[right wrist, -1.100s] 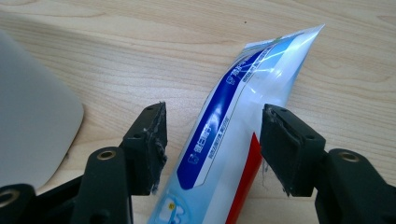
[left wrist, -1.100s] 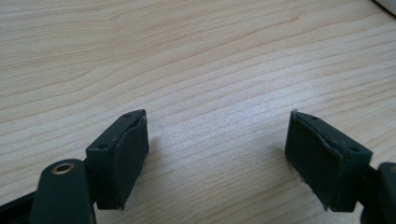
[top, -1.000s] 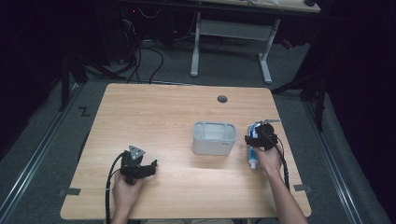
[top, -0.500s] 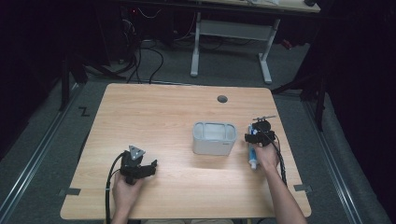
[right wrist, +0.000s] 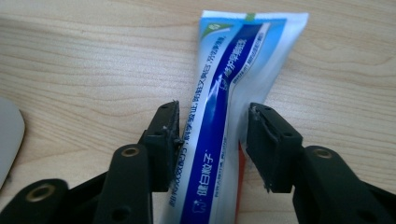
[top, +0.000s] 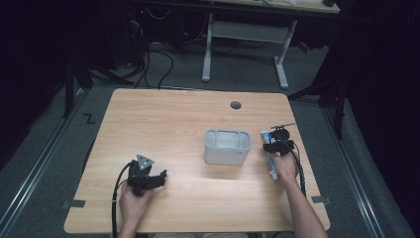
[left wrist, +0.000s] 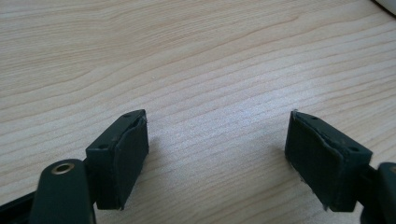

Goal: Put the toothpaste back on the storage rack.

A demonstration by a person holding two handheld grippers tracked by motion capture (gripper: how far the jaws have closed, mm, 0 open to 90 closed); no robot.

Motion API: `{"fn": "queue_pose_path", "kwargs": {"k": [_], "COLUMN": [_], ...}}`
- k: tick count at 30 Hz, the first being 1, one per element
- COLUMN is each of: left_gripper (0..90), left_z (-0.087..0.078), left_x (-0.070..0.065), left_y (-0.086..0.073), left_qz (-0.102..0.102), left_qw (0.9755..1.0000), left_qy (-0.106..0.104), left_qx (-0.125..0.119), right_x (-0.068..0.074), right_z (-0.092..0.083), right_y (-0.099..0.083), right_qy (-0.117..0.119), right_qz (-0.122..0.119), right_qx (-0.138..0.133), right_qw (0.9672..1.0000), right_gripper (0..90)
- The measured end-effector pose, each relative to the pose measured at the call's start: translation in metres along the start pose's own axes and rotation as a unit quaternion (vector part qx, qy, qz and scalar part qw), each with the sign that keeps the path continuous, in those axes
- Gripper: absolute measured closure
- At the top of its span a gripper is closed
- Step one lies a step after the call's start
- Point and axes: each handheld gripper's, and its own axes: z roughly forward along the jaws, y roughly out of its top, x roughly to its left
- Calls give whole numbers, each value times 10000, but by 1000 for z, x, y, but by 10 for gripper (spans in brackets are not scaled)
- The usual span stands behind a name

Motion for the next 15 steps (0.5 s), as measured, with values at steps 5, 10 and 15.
{"fn": "queue_pose_path", "kwargs": {"k": [5,10,15], "left_gripper": [219,219,219], "left_z": [0,0,0], "left_x": [0,0,0], "left_y": [0,0,0], "left_qz": [-1,-2,-1], "left_qw": [10000,10000,10000], "left_qy": [0,0,1], "left_qx": [-1,-2,-1], "right_x": [2,0,1], "right_z": [0,-1,-2], "right_y": [-1,1,1], "right_qy": [-13,6,-16], "right_qz": [-165,-223,-325], "right_qx": [64,136,118], "right_qw": [9998,9997,9994], "right_gripper": [600,643,686]}}
